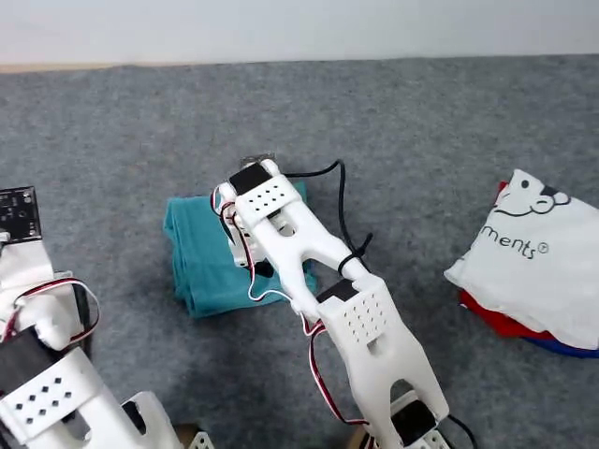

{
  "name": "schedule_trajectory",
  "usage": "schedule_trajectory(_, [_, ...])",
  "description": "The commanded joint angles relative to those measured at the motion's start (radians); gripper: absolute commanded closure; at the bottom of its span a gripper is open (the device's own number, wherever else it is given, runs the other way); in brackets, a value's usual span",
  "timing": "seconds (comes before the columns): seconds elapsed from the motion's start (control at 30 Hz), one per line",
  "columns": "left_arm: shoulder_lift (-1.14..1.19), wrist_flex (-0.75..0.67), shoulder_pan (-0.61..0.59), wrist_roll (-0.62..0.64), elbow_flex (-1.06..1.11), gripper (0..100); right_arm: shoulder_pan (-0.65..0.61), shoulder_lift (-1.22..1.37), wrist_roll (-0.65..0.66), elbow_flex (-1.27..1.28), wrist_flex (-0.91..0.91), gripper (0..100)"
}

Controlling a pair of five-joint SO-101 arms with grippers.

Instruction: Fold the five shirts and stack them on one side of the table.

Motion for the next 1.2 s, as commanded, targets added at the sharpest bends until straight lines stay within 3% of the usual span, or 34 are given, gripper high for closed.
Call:
schedule_trajectory(0.0, [-0.006, -0.020, 0.003, 0.005, -0.005, 99, -0.010, 0.051, 0.054, 0.020, 0.036, 98.7])
schedule_trajectory(0.13, [-0.006, -0.020, 0.003, 0.005, -0.005, 99, 0.021, 0.050, 0.069, -0.005, 0.088, 99.0])
schedule_trajectory(0.33, [-0.009, -0.020, 0.003, 0.005, -0.007, 99, 0.133, -0.073, 0.199, -0.009, 0.093, 99.0])
schedule_trajectory(0.53, [-0.009, -0.020, 0.003, -0.037, -0.013, 99, 0.288, -0.216, 0.634, -0.017, 0.088, 99.0])
schedule_trajectory(0.73, [-0.009, -0.020, 0.003, -0.037, -0.013, 99, 0.466, -0.231, 1.178, -0.041, 0.047, 99.0])
schedule_trajectory(0.87, [-0.011, -0.020, 0.003, -0.037, -0.013, 99, 0.510, -0.214, 1.413, -0.115, -0.061, 99.0])
schedule_trajectory(1.03, [-0.011, -0.020, 0.006, -0.038, -0.013, 99, 0.495, -0.147, 1.484, -0.175, -0.165, 98.0])
schedule_trajectory(1.17, [-0.011, -0.018, 0.002, -0.092, -0.013, 99, 0.478, -0.136, 1.410, -0.267, -0.136, 86.1])
